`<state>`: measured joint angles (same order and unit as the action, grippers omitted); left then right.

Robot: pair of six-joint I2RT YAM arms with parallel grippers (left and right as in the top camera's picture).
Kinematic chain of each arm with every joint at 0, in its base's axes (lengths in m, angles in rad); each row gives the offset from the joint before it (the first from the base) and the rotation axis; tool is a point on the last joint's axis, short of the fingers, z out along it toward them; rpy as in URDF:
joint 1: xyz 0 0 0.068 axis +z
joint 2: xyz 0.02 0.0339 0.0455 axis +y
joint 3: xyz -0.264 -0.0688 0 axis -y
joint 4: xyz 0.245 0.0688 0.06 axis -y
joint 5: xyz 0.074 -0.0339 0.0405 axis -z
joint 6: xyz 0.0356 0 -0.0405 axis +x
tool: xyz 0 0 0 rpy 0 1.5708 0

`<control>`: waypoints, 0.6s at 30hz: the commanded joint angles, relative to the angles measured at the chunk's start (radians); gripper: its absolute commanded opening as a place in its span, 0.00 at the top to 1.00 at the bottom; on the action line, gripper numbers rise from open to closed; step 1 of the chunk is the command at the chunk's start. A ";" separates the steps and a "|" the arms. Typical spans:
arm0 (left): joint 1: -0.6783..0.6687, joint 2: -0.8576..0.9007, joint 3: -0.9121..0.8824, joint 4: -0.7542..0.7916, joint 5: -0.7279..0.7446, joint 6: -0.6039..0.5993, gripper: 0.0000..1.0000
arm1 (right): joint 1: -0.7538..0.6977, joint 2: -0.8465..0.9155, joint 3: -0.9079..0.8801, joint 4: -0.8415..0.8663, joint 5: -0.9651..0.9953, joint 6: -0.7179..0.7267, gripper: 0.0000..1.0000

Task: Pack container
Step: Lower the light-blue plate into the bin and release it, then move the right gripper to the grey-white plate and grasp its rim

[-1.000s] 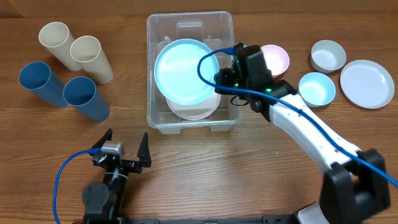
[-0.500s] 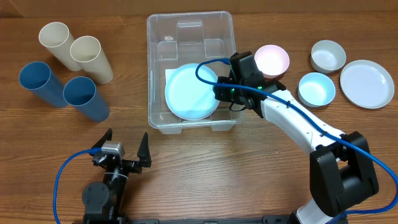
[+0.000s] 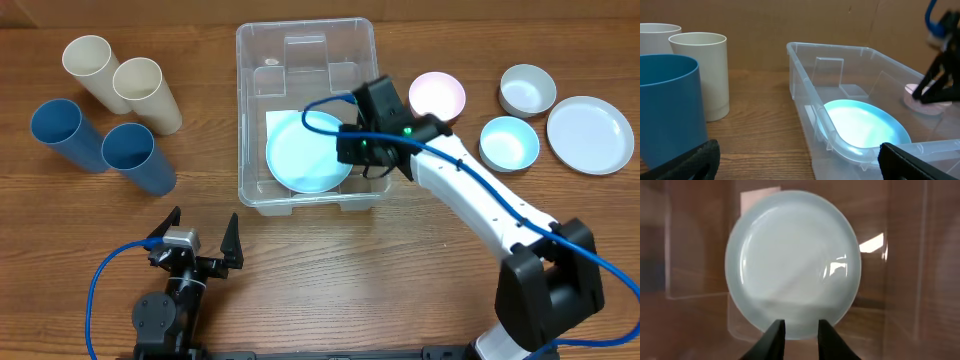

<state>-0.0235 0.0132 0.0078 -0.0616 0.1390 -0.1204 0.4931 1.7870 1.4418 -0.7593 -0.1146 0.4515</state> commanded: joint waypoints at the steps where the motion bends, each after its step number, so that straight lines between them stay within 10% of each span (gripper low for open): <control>1: 0.010 -0.008 -0.003 -0.002 0.011 0.008 0.00 | -0.047 -0.076 0.212 -0.141 0.185 0.049 0.73; 6: 0.010 -0.008 -0.003 -0.002 0.010 0.008 0.00 | -0.263 -0.082 0.325 -0.312 0.272 0.120 0.55; 18: 0.010 -0.008 -0.003 -0.002 0.011 0.008 0.00 | -1.044 0.156 0.325 -0.391 0.169 0.156 0.50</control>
<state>-0.0235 0.0132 0.0078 -0.0616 0.1390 -0.1204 -0.4839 1.8542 1.7546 -1.1660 0.0845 0.5991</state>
